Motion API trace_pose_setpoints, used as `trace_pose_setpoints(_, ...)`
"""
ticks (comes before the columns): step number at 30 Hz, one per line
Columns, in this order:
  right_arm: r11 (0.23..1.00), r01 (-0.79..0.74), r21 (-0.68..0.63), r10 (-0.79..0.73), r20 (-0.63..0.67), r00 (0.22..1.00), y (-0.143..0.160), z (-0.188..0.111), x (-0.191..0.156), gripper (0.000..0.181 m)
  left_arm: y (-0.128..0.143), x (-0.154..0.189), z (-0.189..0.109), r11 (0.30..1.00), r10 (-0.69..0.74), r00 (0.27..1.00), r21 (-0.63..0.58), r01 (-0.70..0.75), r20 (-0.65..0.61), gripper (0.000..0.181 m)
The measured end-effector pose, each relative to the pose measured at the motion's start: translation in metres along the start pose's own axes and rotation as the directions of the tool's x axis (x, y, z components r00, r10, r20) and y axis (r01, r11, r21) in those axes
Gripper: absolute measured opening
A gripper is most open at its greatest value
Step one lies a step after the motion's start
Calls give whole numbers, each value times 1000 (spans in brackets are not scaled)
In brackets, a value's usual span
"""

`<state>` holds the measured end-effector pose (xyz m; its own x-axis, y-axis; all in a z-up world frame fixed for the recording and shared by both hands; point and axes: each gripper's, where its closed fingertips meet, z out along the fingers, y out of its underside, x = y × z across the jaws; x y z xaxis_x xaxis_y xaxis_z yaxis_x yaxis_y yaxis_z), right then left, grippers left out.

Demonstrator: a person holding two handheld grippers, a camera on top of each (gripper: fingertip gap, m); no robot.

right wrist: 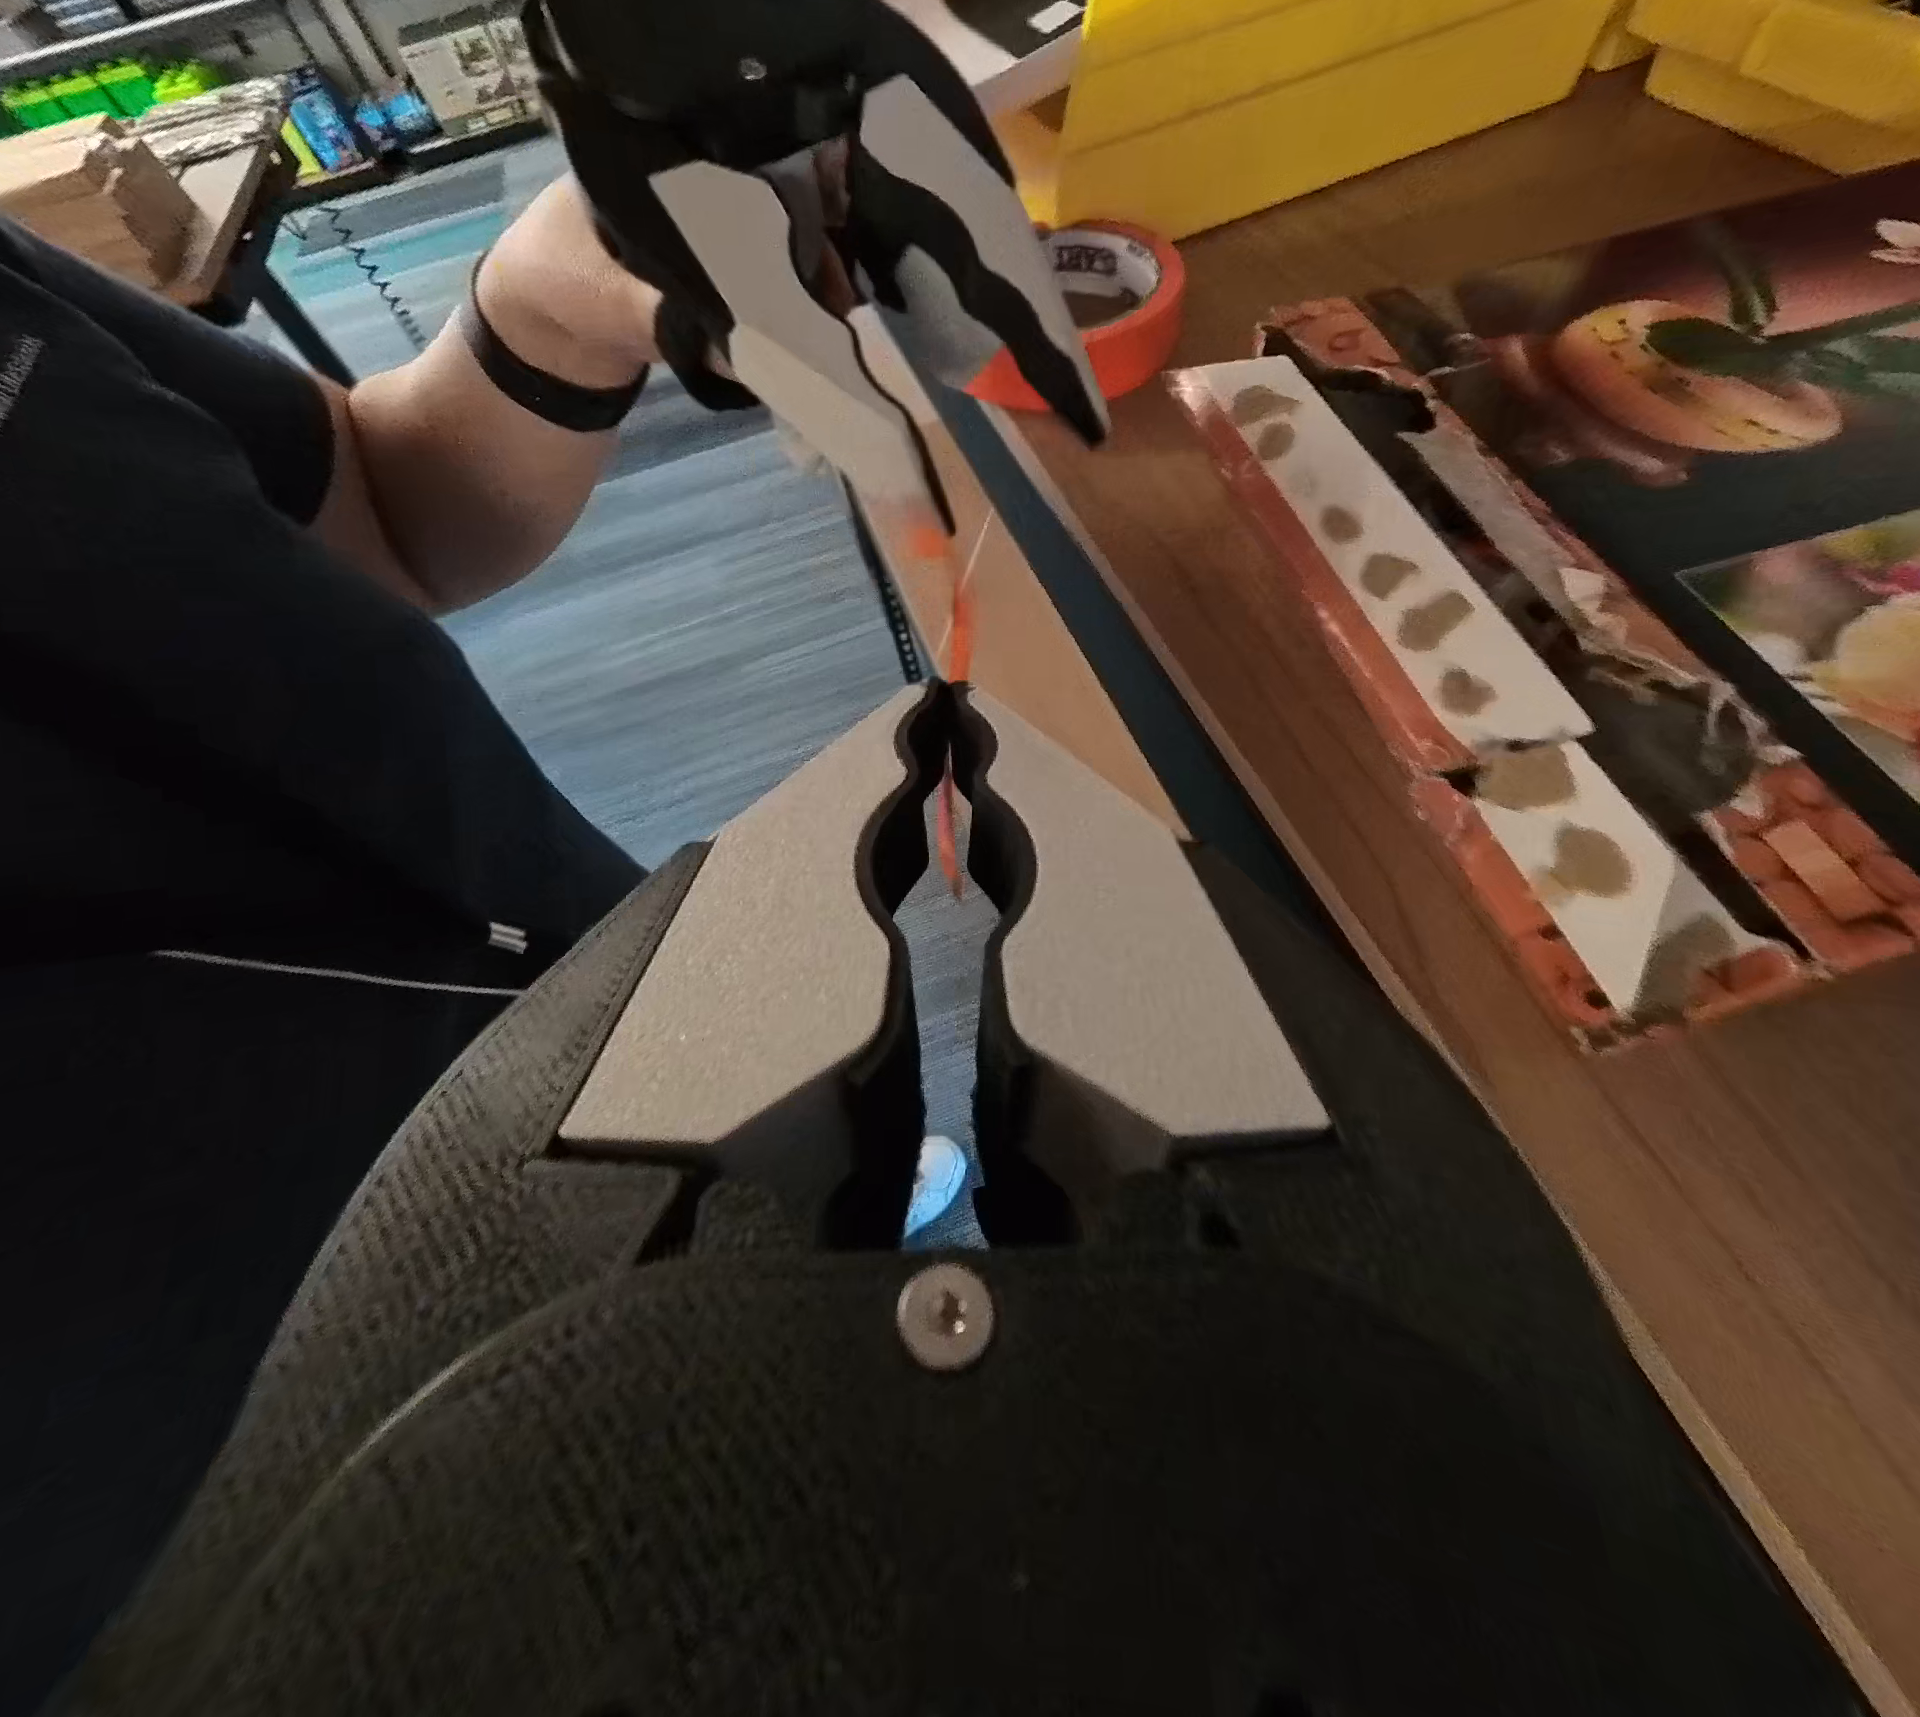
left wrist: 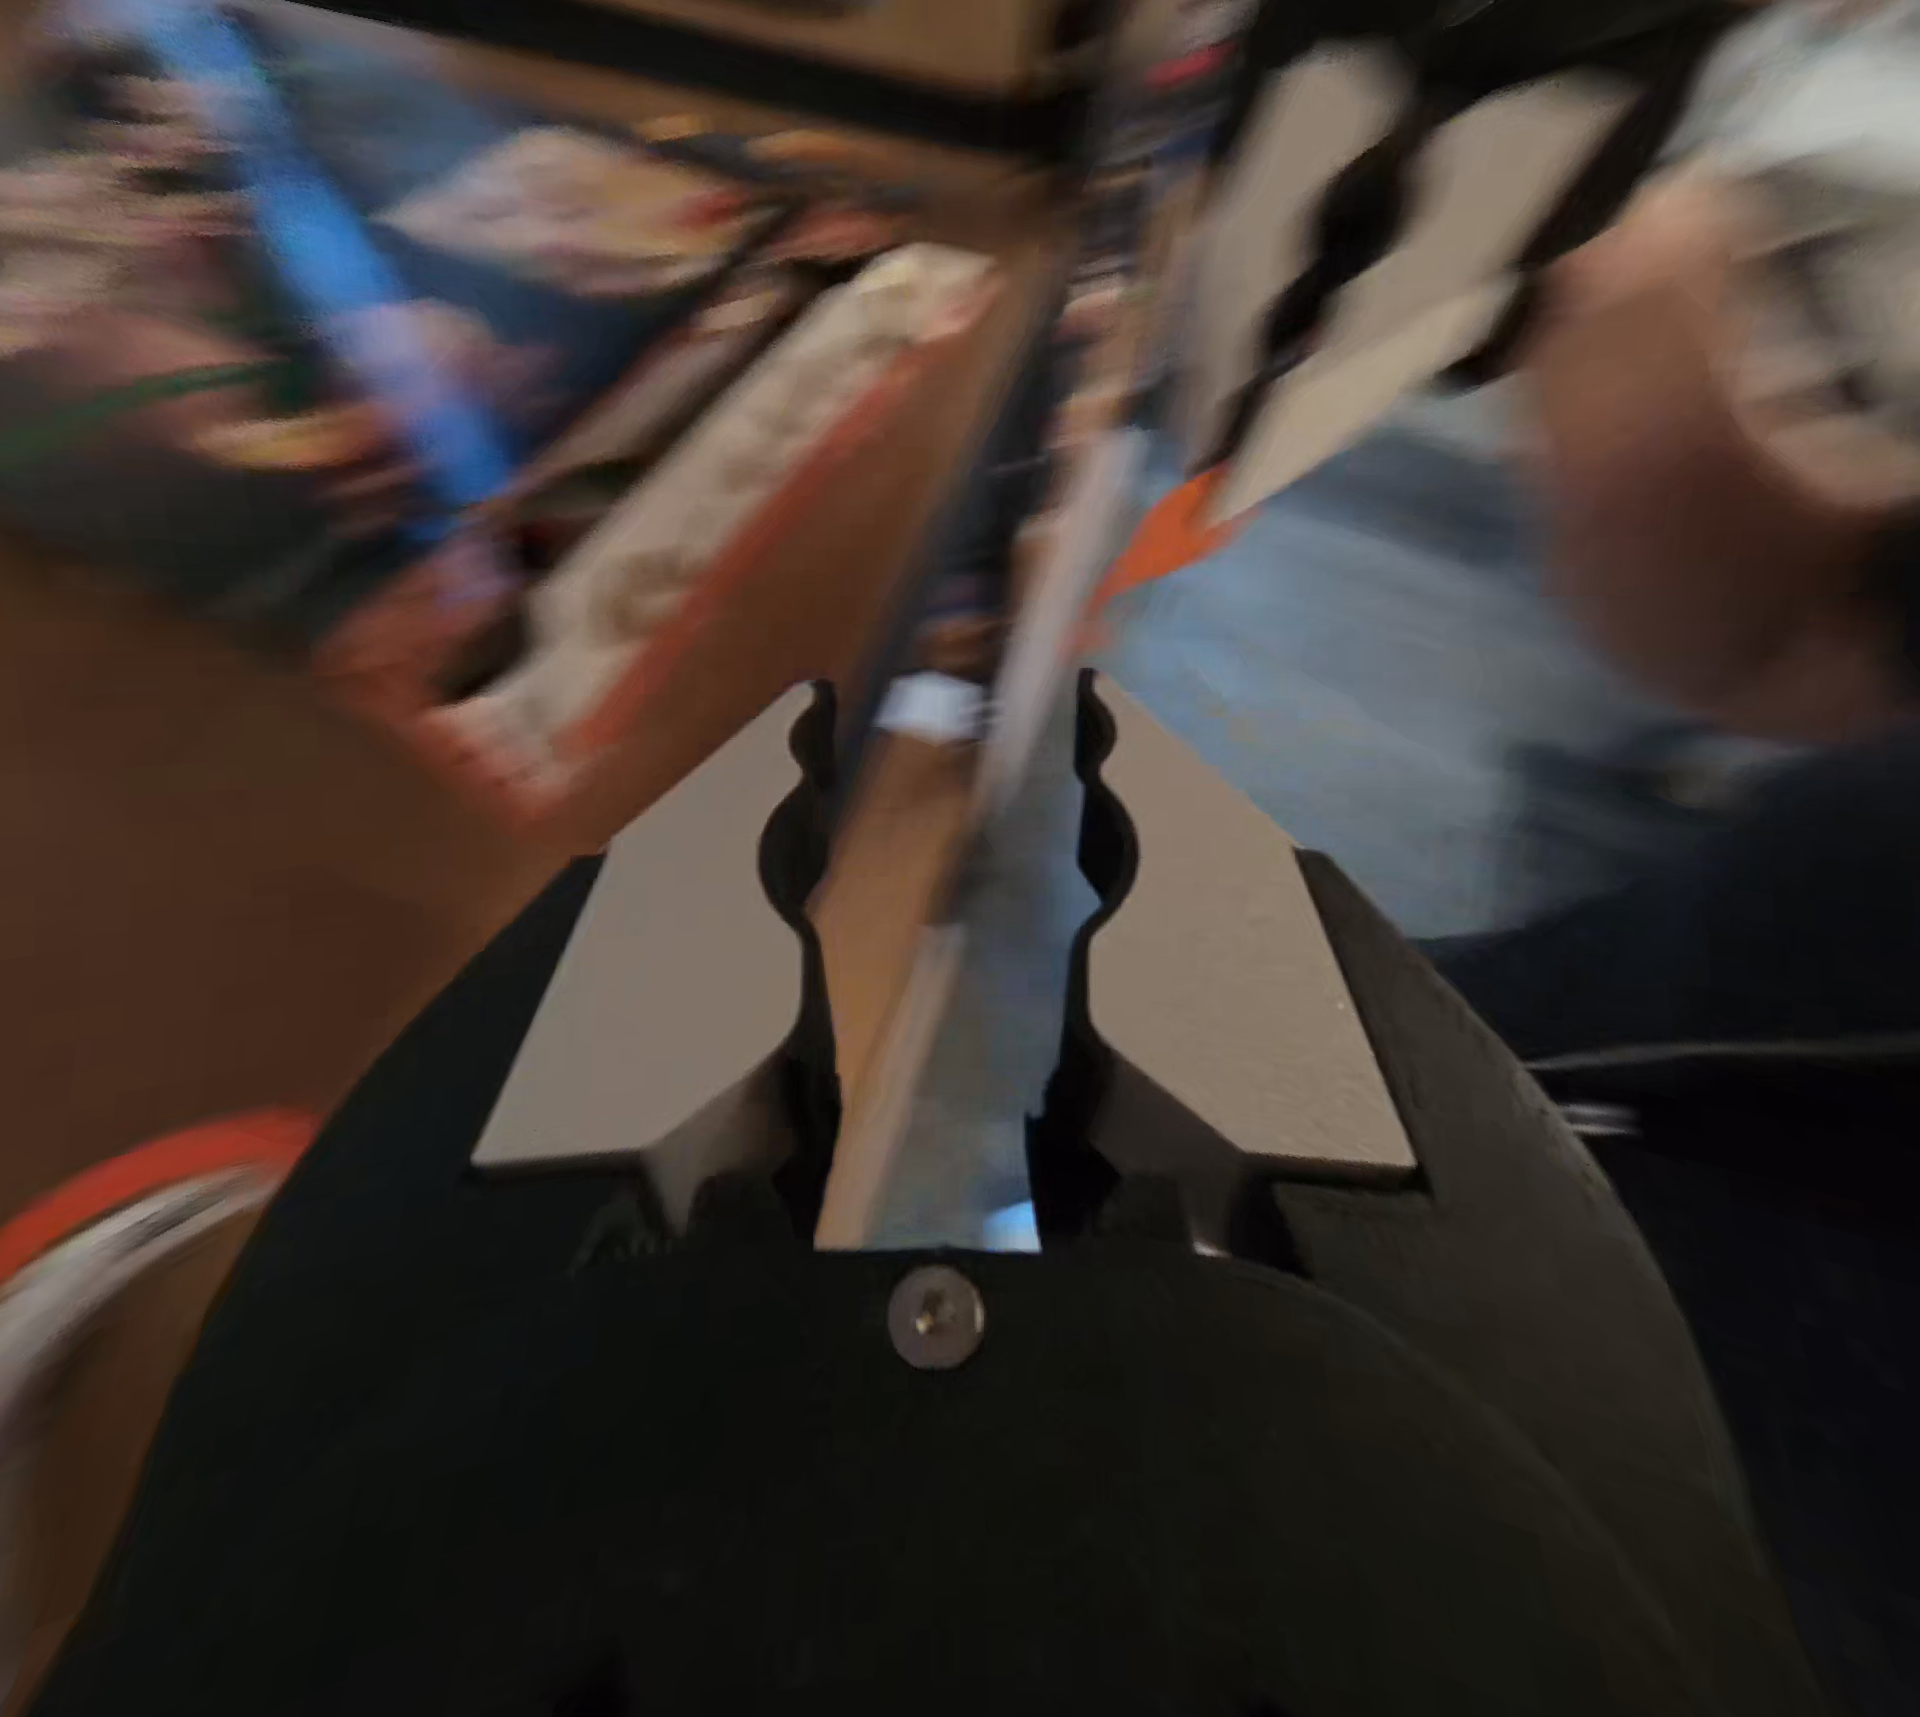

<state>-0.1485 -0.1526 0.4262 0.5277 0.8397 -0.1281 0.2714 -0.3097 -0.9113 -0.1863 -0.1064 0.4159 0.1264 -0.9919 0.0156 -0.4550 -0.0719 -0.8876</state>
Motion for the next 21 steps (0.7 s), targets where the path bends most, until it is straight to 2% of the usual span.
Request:
trace_pose_setpoints(2,999,-13,34,15,-44,999,-1,-8,10,0,-1,-14,-5,997,75,993,26,-77,95,48)
trace_pose_setpoints(5,996,-16,91,27,-128,991,-4,-27,29,0,-16,-18,-4,973,191,969,101,-208,153,55)
trace_pose_setpoints(7,994,-13,106,31,-171,985,-4,-39,40,0,-23,-28,3,933,319,914,88,-349,250,59)
trace_pose_setpoints(10,989,-27,145,53,-173,983,-3,-53,50,0,-17,-37,22,841,518,792,-24,-540,323,53)
trace_pose_setpoints(13,988,-35,148,58,-155,986,2,-60,57,0,-6,-45,41,788,608,723,-137,-601,327,52)
trace_pose_setpoints(15,990,-41,135,60,-135,989,6,-62,62,0,-2,-47,45,758,646,684,-179,-627,339,43)
trace_pose_setpoints(16,991,-44,130,61,-125,990,8,-63,64,0,-1,-47,45,744,661,665,-194,-639,347,43)
trace_pose_setpoints(19,991,-47,125,59,-100,993,11,-65,70,0,-2,-42,39,721,682,624,-207,-661,381,28)
trace_pose_setpoints(21,992,-41,119,51,-82,995,13,-65,72,0,-2,-42,39,715,689,613,-222,-663,387,28)
